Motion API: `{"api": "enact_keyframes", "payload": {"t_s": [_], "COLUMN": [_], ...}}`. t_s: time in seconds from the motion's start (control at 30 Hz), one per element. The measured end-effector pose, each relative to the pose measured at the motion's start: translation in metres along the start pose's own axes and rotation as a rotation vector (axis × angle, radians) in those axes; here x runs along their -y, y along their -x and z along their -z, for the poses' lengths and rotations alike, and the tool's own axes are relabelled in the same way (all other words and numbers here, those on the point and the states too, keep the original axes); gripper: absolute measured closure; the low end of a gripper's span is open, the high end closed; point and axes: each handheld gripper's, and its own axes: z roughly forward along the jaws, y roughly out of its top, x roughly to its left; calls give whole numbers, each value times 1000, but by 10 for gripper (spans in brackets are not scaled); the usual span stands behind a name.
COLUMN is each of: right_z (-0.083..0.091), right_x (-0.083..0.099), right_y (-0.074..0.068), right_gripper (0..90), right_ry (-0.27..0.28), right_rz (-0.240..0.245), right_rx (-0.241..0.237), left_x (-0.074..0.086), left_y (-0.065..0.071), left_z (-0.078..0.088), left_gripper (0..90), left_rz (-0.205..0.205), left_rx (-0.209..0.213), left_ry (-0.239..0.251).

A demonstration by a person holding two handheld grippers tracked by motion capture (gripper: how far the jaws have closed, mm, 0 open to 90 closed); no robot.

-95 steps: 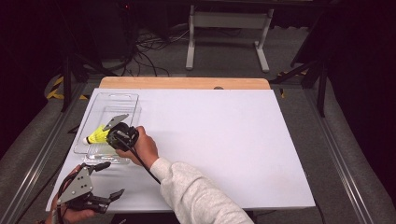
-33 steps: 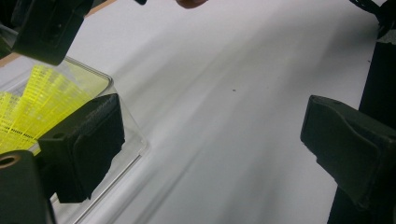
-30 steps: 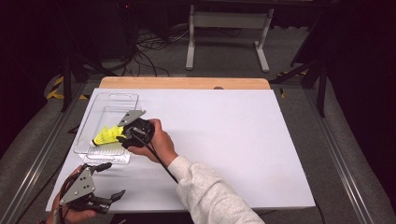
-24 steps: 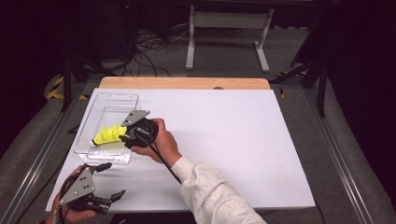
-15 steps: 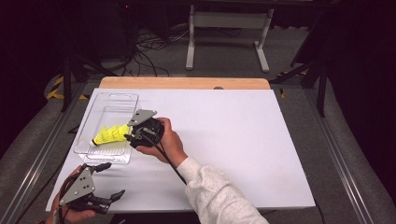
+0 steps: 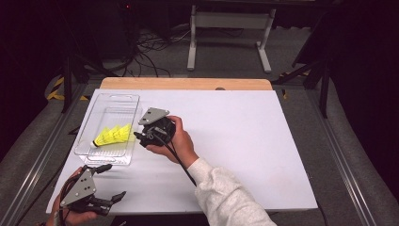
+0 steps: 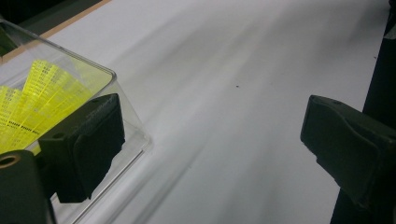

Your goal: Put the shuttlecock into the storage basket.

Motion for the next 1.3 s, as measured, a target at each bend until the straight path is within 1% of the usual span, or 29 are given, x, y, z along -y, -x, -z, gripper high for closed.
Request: {"api": "enact_keyframes", "payload": {"t_s": [0.27, 0.37, 0.4, 0.83, 1.0, 1.13, 1.2, 1.23, 1.3], "right_z": [10, 13, 14, 29, 34, 39, 41, 42, 45], "right_x": [4, 6, 7, 16, 18, 21, 22, 23, 24], "right_y": [5, 7, 7, 18, 20, 20, 20, 20, 20], "right_gripper": [384, 377, 373, 319, 295, 277, 269, 261, 251], "right_ry": [7, 9, 9, 22, 25, 25, 23, 20, 17], "right_rz": [5, 14, 12, 2, 6, 24, 45, 54, 69], "right_rx": [28, 43, 46, 79, 96, 108, 125, 129, 134], "left_x": [0, 0, 0, 0, 0, 0, 0, 0, 0], "left_y": [0, 0, 0, 0, 0, 1, 0, 0, 0], "left_z": [0, 0, 0, -1, -1, -1, -1, -1, -1], "left_gripper": [74, 74, 74, 74, 74, 74, 74, 74, 74], "left_rz": [5, 0, 5, 5, 5, 4, 6, 2, 6], "left_rx": [1, -1, 1, 1, 1, 1, 1, -2, 1], "left_ry": [0, -2, 0, -2, -2, -3, -4, -5, -5]}}
